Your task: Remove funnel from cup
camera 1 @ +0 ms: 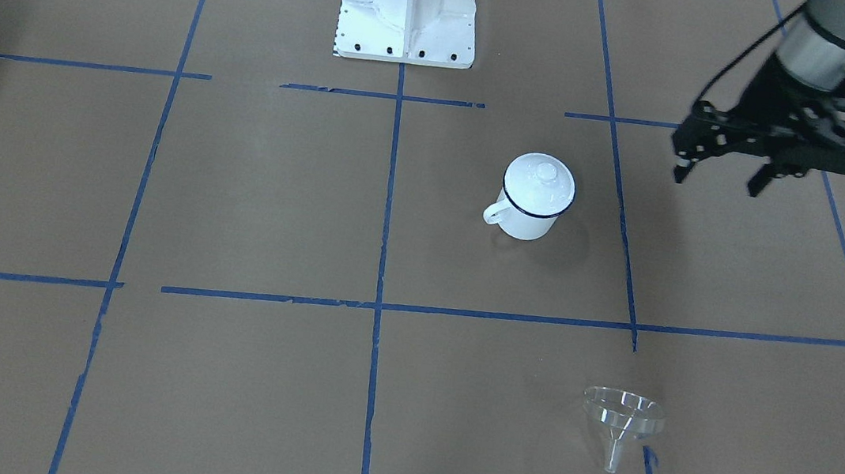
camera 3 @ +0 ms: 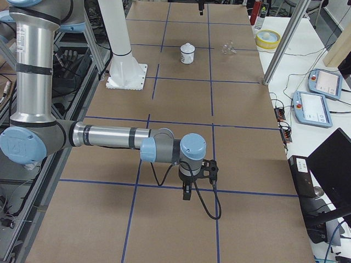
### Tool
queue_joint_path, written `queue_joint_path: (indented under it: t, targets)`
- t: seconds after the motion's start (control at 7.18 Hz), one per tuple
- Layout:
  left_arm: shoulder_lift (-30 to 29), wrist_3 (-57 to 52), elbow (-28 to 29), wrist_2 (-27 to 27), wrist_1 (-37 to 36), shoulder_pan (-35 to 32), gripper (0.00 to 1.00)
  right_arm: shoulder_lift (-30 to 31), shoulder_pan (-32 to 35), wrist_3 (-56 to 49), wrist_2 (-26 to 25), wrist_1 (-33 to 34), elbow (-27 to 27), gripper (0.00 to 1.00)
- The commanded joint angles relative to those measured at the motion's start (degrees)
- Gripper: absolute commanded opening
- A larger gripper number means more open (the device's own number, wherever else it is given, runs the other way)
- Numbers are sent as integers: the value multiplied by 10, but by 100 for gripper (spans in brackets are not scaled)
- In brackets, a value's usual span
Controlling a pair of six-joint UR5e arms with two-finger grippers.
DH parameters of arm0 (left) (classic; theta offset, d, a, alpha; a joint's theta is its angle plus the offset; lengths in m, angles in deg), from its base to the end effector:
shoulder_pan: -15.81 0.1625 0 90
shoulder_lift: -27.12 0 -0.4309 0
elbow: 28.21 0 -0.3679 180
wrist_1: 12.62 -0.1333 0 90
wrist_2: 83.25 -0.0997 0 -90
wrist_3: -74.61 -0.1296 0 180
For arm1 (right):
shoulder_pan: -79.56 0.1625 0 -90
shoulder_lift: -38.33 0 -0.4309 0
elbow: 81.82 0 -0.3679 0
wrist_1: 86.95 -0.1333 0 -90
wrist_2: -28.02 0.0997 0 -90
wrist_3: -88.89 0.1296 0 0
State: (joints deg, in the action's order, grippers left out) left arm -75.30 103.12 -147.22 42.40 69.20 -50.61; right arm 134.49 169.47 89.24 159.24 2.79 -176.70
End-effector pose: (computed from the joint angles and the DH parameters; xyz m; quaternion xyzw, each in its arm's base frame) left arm 0.1509 -0.4902 0.3733 0.1159 0.3831 0.0483 0.9151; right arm 0.0472 -0.4196 0.6984 -0.0097 -0.3520 0.0053 0.9360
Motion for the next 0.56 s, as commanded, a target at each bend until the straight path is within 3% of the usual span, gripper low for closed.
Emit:
queue_joint_path:
  t: [0.0, 0.42]
  targets:
    - [80, -255, 59, 59, 0, -155, 100, 0, 0, 0, 0, 0, 0, 100]
    - [154, -368, 166, 72, 3, -237, 100, 0, 0, 0, 0, 0, 0, 100]
